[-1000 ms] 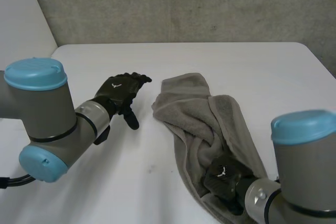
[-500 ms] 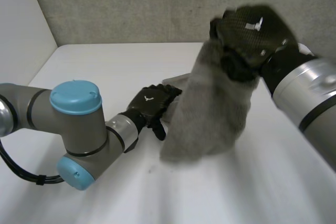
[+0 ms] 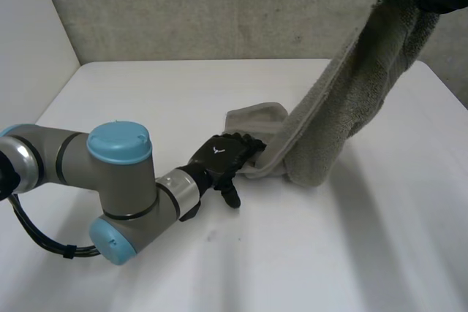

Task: Fold the towel.

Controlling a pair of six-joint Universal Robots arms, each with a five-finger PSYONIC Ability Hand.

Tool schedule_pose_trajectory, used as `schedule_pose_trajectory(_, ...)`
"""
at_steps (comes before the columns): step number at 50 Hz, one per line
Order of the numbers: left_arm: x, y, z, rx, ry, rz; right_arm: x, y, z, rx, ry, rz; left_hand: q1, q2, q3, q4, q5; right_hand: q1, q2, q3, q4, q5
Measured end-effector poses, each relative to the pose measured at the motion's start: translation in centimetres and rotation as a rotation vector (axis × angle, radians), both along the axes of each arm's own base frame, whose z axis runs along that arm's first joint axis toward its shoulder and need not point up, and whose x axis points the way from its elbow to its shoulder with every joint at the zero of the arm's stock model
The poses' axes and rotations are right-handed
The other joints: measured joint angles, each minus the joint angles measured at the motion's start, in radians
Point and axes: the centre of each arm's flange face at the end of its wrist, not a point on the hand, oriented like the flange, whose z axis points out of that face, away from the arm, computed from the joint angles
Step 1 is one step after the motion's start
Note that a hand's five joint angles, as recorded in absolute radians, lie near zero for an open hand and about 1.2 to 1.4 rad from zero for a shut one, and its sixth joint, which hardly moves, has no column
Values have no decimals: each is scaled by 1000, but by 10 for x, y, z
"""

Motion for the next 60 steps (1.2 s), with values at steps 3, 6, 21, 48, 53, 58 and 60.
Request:
schedule_pose_trajectory(3, 0, 0, -4, 6, -3, -3, -2, -1, -1, 3, -2, -7, -31, -44, -42, -43, -41, 0, 0, 0, 0, 0)
schedule_pose_trajectory(6, -2, 1, -9, 15, -6, -5, -2, 1, 1, -1, -8, -5, 6, 2, 2, -4, -2, 0, 0, 0, 0, 0)
schedule_pose_trajectory(21, -22, 1, -21, -62, 51, -9, -7, 3, 6, -1, -54, -29, 706, 698, 698, 700, 694, 0, 0, 0, 0, 0)
schedule_pose_trajectory(48, 95, -15, 160, -583, -273, 445, -4, -68, -104, 380, 276, -52, 908, 937, 949, 951, 935, 0, 0, 4, 0, 0)
schedule_pose_trajectory(53, 108, 6, 140, -417, -434, 375, 4, -68, -150, 558, 436, 0, 908, 939, 950, 952, 935, 0, 0, 4, 0, 2)
schedule_pose_trajectory(58, 122, 19, 108, -182, -584, 315, 16, -56, -187, 688, 602, 80, 908, 939, 950, 952, 935, 0, 0, 4, 0, 2)
schedule_pose_trajectory(60, 127, 19, 95, -89, -635, 301, 21, -50, -200, 722, 676, 118, 908, 939, 950, 952, 935, 0, 0, 4, 0, 3)
